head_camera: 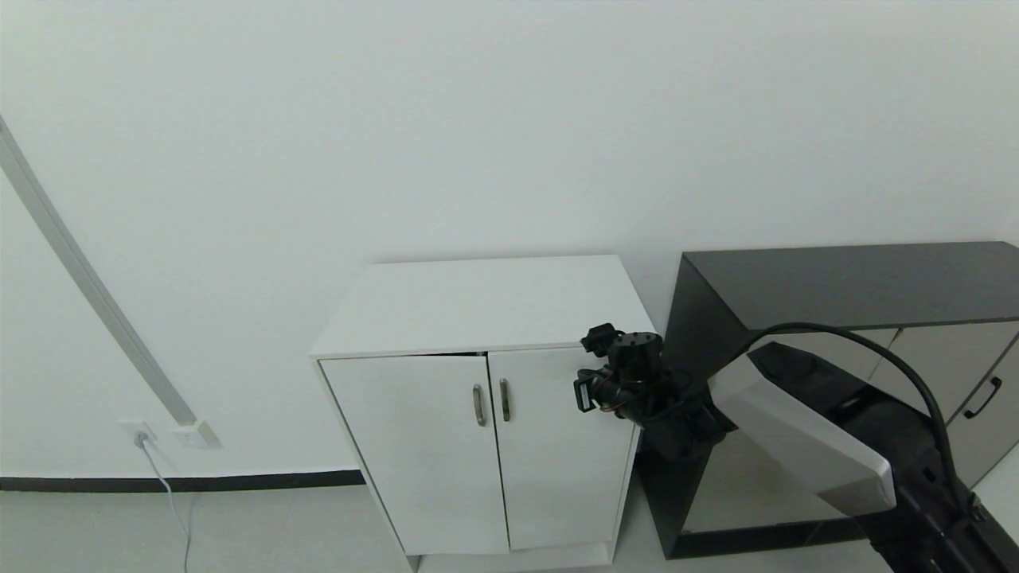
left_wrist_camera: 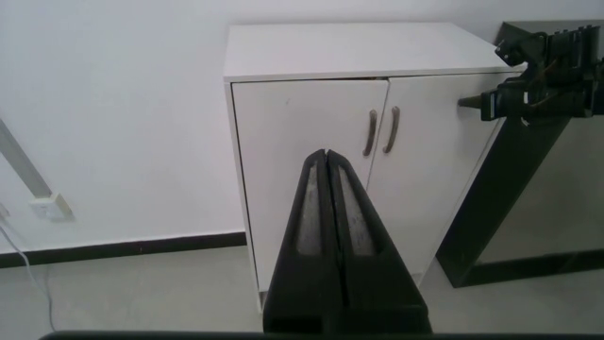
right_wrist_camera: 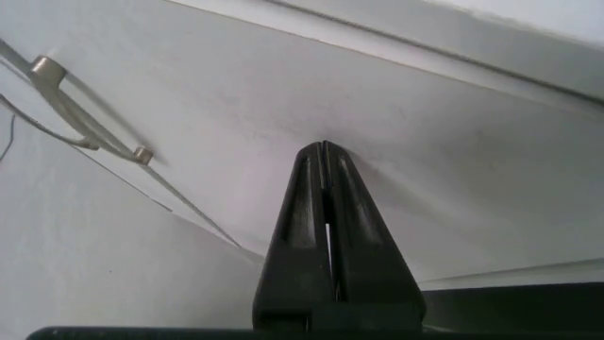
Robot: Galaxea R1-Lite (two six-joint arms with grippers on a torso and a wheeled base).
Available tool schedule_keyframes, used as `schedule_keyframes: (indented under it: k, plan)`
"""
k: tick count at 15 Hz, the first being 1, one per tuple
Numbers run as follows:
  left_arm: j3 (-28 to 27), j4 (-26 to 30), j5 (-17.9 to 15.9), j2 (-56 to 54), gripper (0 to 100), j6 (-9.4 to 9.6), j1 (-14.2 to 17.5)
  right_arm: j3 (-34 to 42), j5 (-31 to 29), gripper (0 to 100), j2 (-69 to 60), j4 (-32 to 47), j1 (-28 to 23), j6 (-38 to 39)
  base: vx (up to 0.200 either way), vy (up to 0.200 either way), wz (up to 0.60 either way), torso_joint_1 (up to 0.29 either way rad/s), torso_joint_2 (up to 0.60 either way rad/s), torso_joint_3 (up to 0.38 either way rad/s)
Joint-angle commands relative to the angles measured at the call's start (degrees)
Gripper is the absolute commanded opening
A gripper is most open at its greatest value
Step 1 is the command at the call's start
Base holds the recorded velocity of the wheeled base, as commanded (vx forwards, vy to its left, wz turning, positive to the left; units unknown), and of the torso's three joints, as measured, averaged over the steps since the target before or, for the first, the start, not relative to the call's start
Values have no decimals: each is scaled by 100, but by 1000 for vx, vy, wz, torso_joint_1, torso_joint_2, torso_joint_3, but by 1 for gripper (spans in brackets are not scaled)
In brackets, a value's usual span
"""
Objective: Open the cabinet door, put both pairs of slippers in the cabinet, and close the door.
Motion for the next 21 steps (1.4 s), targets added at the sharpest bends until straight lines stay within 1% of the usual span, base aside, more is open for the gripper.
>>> schedule_keyframes:
  k: [1, 11, 14, 15, 17, 20, 21]
  plan:
    - [1, 0, 1, 8, 0, -4, 1, -71, -2, 0, 31, 13, 4, 2, 0, 0, 0, 0, 0, 0]
    - [1, 0, 1, -1, 0, -4, 1, -264, -10, 0, 146, 13, -5, -7, 0, 0, 0, 0, 0, 0]
    - [1, 0, 1, 8, 0, -4, 1, -185, -2, 0, 84, 65, -5, 2, 0, 0, 0, 0, 0, 0]
    - [1, 0, 1, -1, 0, -4, 1, 61, -2, 0, -74, 39, 21, 2, 0, 0, 0, 0, 0, 0]
    - [1, 0, 10, -1, 0, -4, 1, 817, 7, 0, -575, -154, 83, 11, 0, 0, 0, 0, 0, 0]
    - [1, 0, 1, 8, 0, -4, 1, 2153, 42, 0, -1454, -998, 188, 90, 0, 0, 0, 0, 0, 0]
    - [1, 0, 10, -1, 0, -4, 1, 3287, 306, 0, -2122, -1526, 338, 240, 0, 0, 0, 0, 0, 0]
